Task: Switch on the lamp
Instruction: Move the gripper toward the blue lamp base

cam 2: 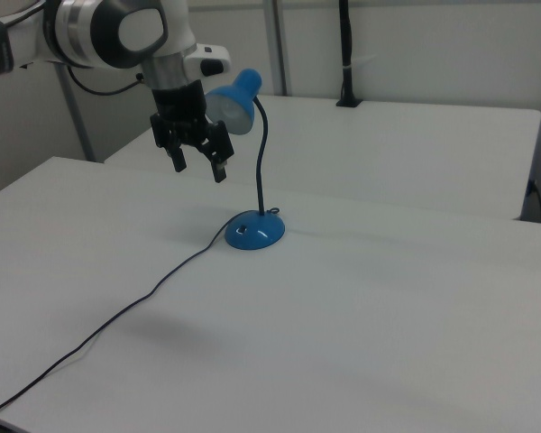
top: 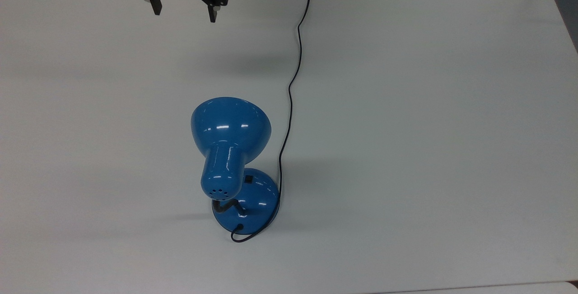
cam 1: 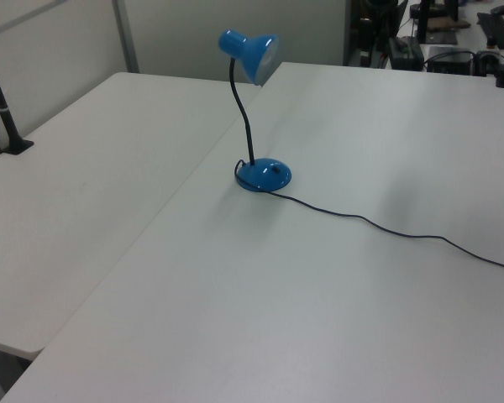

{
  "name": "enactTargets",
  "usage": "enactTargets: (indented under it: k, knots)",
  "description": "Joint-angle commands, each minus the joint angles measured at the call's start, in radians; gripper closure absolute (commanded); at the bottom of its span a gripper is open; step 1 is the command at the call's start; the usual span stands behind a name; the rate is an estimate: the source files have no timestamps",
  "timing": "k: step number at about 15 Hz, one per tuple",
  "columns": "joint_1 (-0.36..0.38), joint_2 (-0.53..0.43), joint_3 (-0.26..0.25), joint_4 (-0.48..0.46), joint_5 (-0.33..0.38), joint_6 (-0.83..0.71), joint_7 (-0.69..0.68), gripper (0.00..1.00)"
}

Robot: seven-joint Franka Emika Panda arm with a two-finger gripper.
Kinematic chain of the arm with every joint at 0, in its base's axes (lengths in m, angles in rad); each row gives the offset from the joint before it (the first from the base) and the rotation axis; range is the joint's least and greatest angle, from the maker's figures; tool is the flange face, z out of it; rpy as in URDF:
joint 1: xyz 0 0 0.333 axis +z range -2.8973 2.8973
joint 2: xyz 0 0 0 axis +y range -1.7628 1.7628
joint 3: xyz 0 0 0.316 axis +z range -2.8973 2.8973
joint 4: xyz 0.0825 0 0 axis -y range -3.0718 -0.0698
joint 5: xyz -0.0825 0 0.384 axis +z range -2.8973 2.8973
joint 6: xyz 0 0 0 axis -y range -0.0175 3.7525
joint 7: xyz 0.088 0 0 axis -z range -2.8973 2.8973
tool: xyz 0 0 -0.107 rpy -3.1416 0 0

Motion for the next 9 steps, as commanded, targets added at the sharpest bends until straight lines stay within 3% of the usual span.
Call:
enactTargets:
  k: [1, 9]
  knots:
    - [0.047, 0.040, 0.005, 0.005, 0.007, 0.008, 0.106, 0.00]
    - [0.056, 0.040, 0.005, -0.011, -0.007, -0.023, 0.070, 0.00]
